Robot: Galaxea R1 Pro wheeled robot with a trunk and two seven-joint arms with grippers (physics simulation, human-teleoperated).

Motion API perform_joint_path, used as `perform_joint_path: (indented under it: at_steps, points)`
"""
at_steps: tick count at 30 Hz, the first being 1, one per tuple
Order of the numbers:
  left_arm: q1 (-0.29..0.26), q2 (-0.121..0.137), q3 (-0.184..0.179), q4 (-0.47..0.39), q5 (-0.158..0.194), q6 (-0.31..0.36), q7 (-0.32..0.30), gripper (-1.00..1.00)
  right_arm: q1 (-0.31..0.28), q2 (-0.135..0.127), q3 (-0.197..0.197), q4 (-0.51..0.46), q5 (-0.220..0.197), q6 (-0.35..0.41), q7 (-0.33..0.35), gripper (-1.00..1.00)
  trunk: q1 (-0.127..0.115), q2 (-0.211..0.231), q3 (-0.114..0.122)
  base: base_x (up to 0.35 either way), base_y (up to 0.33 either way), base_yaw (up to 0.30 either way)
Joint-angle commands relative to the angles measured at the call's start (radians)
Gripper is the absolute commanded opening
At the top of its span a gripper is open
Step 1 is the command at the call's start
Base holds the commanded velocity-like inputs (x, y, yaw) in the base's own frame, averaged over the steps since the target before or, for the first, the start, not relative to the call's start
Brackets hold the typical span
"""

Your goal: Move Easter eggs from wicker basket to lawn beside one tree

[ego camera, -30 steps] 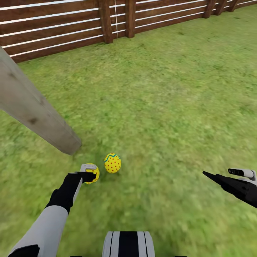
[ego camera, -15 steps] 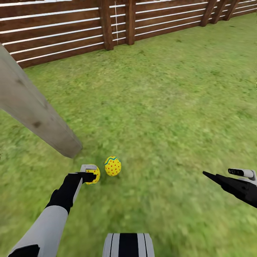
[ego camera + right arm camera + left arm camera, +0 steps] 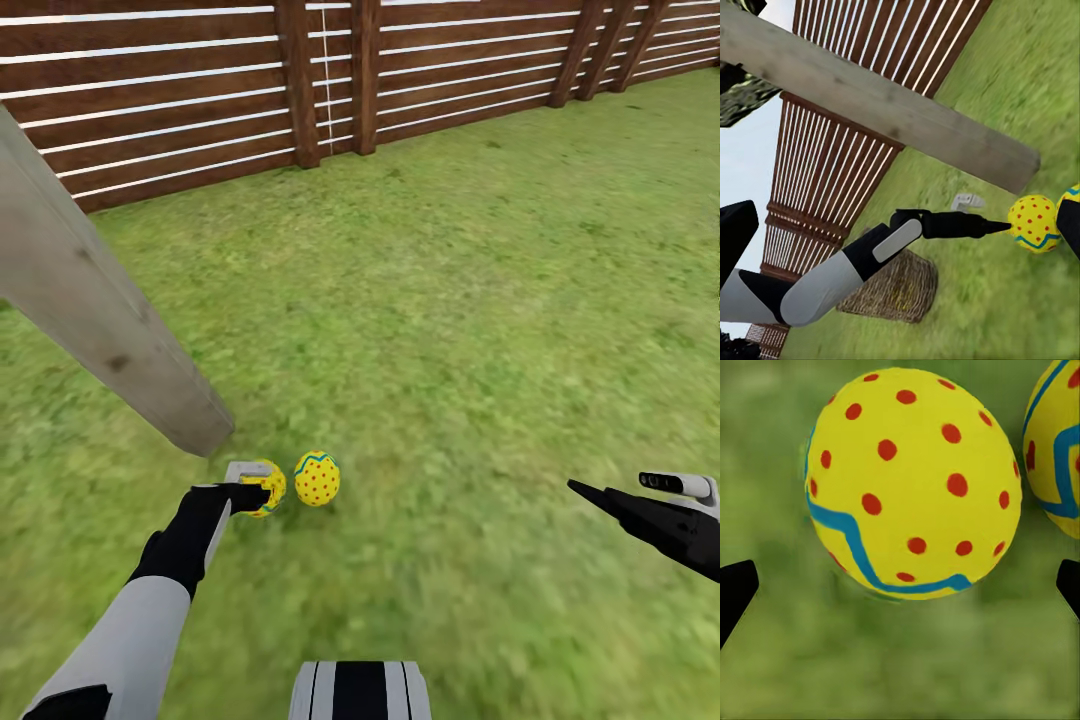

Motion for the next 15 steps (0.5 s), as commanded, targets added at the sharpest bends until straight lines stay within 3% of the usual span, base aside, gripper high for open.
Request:
perform_joint_path:
  at_steps: [1, 8, 15]
  points:
    - [0.000, -0.001, 0.005, -0.003, -0.010, 0.004, -0.010, 1.00, 0.000, 0.000, 0.000, 0.000, -0.002, 0.007, 0.001, 1.00, 0.000, 0.000, -0.001, 0.000, 0.000, 0.000]
    - [0.000, -0.001, 0.005, -0.007, -0.010, 0.004, -0.010, 1.00, 0.000, 0.000, 0.000, 0.000, -0.002, 0.007, 0.001, 1.00, 0.000, 0.000, -0.001, 0.000, 0.000, 0.000]
    - [0.000, -0.002, 0.005, 0.000, -0.010, 0.004, -0.010, 1.00, 0.000, 0.000, 0.000, 0.000, -0.002, 0.007, 0.001, 1.00, -0.003, 0.001, 0.026, 0.000, 0.000, 0.000]
